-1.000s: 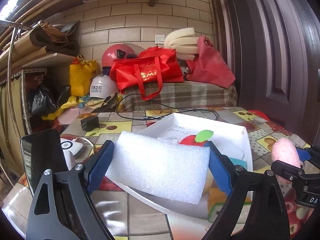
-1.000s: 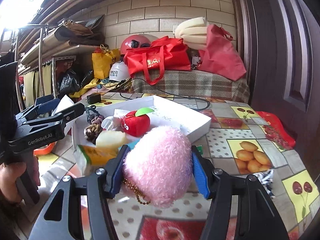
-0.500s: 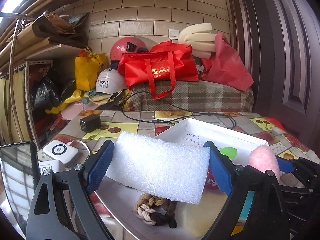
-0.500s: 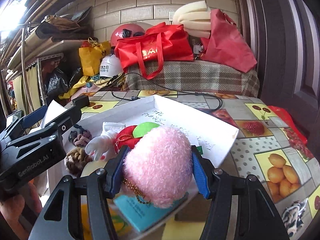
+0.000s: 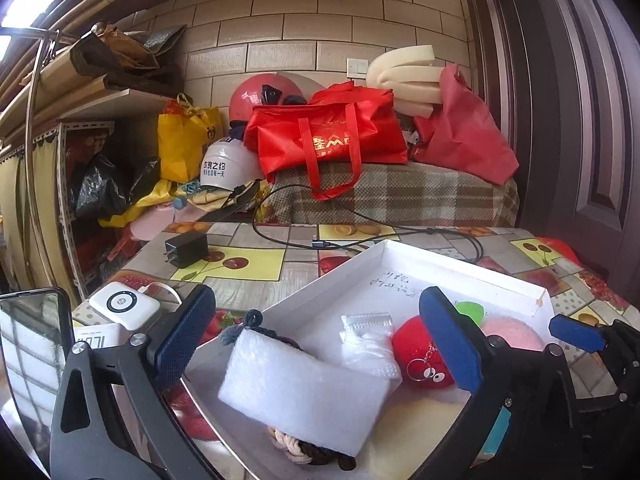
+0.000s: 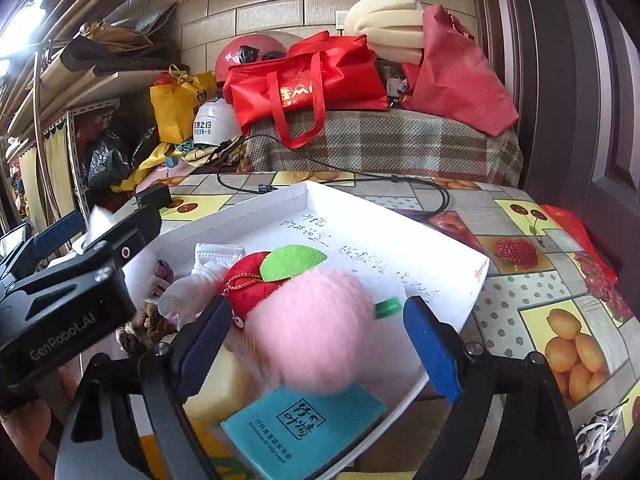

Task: Organize soft objects
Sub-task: 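Place the white foam block in the tray with left while right places the pink ball, then grasp the yellow-green scrub sponge with left while right grasps the black-white patterned cloth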

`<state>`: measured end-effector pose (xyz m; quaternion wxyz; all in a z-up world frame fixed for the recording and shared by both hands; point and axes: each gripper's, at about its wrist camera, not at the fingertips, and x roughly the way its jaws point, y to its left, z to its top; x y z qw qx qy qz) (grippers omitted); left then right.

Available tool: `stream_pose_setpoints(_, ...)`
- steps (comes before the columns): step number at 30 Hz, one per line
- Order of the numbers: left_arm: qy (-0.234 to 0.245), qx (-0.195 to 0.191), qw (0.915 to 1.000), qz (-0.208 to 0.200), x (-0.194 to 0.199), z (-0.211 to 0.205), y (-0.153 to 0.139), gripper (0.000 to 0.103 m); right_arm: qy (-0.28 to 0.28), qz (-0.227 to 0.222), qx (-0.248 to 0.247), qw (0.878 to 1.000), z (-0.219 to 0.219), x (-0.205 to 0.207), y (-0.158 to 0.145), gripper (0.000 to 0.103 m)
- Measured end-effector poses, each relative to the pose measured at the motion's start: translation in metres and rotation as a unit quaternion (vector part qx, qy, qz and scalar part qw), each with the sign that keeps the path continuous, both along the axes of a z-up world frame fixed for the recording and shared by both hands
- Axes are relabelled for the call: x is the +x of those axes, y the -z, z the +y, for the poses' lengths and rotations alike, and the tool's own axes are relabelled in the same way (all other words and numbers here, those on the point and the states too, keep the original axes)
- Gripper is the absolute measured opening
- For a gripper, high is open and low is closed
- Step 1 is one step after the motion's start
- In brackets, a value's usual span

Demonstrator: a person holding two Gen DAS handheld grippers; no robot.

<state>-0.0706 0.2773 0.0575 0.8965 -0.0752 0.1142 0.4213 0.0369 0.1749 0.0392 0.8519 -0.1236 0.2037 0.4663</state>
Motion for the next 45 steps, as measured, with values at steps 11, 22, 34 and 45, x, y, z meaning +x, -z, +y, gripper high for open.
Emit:
stream_pose_setpoints(11, -0.002, 0.003, 0.9999, -0.013, -0.007, -0.006, -0.003, 0.103, 0.001, -0.018, 0.033, 0.999, -0.009, -0.003, -0.005, 0.090)
stream_pose_setpoints(22, 0.018, -0.007, 0.9995, -0.025, -0.022, -0.027, -0.004, 0.103, 0.005, -0.051, 0.058, 0.997, -0.035, -0.018, -0.008, 0.090)
stream_pose_setpoints(34, 0.124, 0.007, 0.9922, -0.010, -0.020, -0.093, -0.003, 0.103, 0.069, 0.083, 0.123, 0.987, -0.160, 0.040, -0.001, 0.090)
stream_pose_setpoints(45, 0.332, 0.025, 0.9335, 0.133, 0.061, -0.169, 0.007, 0.103, 0.175, 0.078, 0.152, 0.970, -0.241, 0.112, -0.001, 0.090)
